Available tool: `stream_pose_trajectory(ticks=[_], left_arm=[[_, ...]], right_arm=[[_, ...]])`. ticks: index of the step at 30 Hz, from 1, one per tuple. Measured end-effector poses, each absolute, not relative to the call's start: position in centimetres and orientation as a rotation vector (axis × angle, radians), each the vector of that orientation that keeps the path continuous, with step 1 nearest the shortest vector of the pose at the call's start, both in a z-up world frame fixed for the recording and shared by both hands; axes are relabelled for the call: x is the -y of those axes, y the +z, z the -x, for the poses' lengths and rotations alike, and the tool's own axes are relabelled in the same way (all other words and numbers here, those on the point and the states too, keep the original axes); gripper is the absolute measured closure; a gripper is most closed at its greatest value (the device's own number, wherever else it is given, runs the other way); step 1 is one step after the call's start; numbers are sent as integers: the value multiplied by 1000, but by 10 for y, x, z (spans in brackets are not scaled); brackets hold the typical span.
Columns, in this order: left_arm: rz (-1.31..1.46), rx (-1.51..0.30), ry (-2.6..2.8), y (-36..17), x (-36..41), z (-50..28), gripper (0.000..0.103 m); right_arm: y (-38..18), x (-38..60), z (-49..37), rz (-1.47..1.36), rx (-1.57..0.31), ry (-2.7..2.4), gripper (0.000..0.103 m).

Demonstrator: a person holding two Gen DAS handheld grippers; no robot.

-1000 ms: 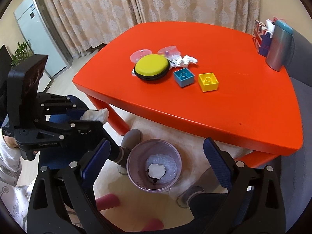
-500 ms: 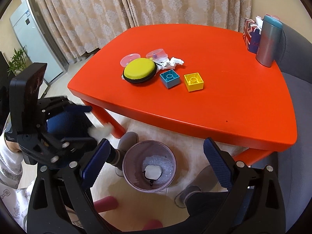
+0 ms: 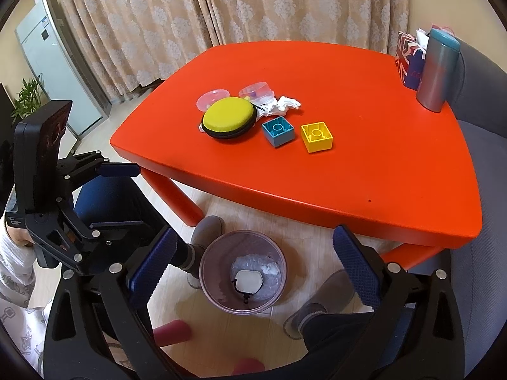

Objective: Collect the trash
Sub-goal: 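Reach the right gripper to the yellow toy block and grasp it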

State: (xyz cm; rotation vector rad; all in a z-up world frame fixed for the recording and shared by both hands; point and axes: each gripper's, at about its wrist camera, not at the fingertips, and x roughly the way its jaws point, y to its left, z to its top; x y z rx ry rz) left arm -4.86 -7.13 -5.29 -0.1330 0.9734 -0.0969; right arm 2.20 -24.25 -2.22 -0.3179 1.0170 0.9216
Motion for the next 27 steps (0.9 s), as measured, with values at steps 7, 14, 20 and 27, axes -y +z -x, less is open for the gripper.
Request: stream_pose_trajectory(ticks=[7,14,20,27], left_arm=[[142,-951,-65,-43,59,48,8],[152,-922,-22,-29,40,39,8],[160,-909,6,-23,24,26,8],[181,-911,29,-24,5,10,8]], right_arm=[[-17,236,-32,328,-1009,904,4],[-10,224,-53,336,-1002,889,4],[-7,210,-76,367,-995,883,4],[-15,193,-102,422,-1012,877,4]])
